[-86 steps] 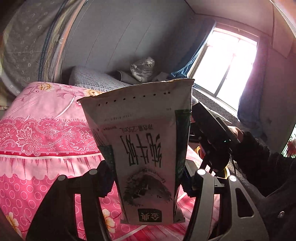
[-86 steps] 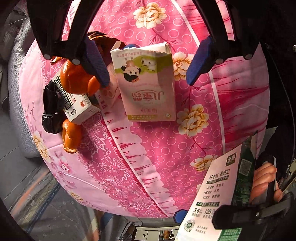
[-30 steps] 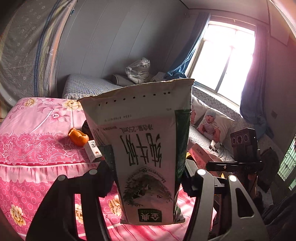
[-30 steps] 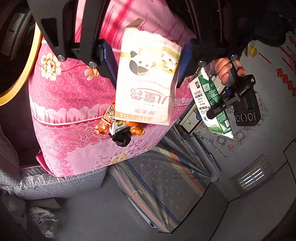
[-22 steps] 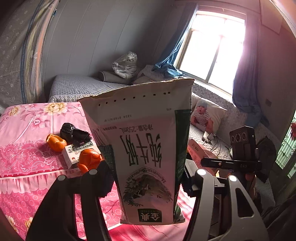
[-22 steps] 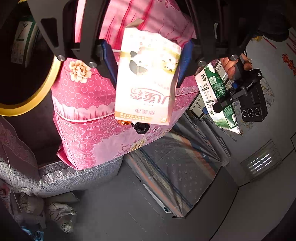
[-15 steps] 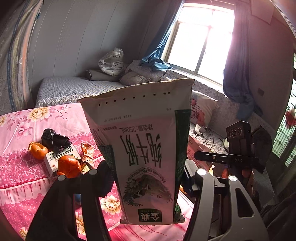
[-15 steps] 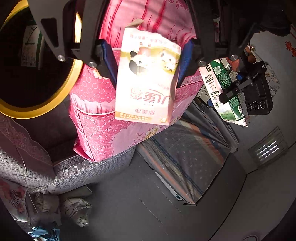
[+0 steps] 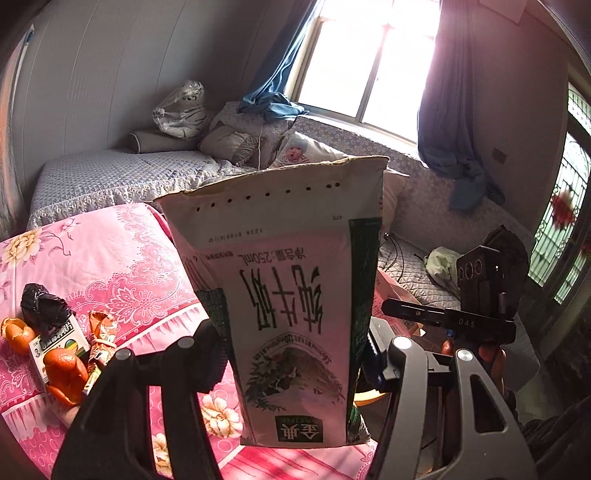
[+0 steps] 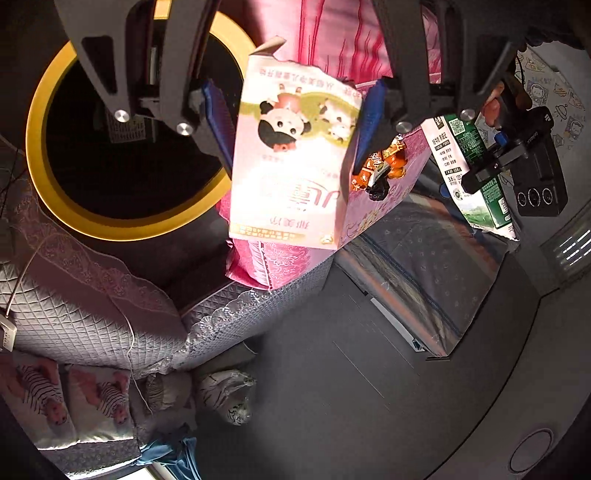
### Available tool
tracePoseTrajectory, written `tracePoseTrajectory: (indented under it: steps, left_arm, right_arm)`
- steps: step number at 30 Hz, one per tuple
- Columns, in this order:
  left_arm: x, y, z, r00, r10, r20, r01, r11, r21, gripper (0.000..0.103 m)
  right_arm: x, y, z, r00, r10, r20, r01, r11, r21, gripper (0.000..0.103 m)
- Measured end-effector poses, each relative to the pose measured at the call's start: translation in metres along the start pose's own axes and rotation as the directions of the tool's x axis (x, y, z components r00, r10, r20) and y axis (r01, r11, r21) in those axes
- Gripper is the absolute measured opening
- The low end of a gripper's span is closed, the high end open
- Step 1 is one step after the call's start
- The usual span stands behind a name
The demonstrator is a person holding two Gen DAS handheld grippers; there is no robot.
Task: Collect trash
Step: 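Carry the carton and pink milk box over the yellow-rimmed bin with both tools, then open both tools over the bin to drop the carton and milk box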
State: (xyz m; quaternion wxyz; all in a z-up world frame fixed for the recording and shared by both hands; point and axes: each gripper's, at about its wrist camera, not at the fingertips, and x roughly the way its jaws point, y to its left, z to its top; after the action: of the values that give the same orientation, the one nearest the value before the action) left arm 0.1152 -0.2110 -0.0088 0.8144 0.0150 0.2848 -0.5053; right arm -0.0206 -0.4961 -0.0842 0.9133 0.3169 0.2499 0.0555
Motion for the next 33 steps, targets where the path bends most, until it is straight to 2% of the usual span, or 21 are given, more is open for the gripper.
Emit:
tracePoseTrajectory:
  steps: [5, 9, 22, 29, 33]
  left_arm:
    - [0.041, -0.012, 0.010, 0.998, -0.052, -0.026, 0.052, 0.999, 0.009, 0.055]
    - [0.075, -0.018, 0.012, 0.996, -0.063, -0.066, 0.064, 0.998, 0.003, 0.055]
    - [0.181, -0.031, 0.005, 0.976, -0.049, -0.212, 0.047, 0.999, -0.014, 0.055]
    - [0.207, -0.037, 0.004, 0.968, -0.050, -0.244, 0.047, 0.999, -0.017, 0.055]
    - [0.214, -0.035, 0.006, 0.968, -0.056, -0.246, 0.046, 0.998, -0.049, 0.056]
  right_arm:
    - [-0.011, -0.025, -0.006, 0.998, -0.056, 0.010, 0.055, 0.997, 0.053, 0.056]
    - [-0.018, -0.044, -0.010, 0.996, -0.088, 0.010, 0.086, 0.992, 0.091, 0.056]
    - [-0.019, -0.089, -0.018, 0.990, -0.144, 0.004, 0.141, 0.969, 0.204, 0.057]
    - [-0.020, -0.105, -0.014, 0.983, -0.183, 0.009, 0.176, 0.953, 0.247, 0.058]
    - [-0.023, -0.105, -0.009, 0.975, -0.222, 0.025, 0.210, 0.948, 0.239, 0.063]
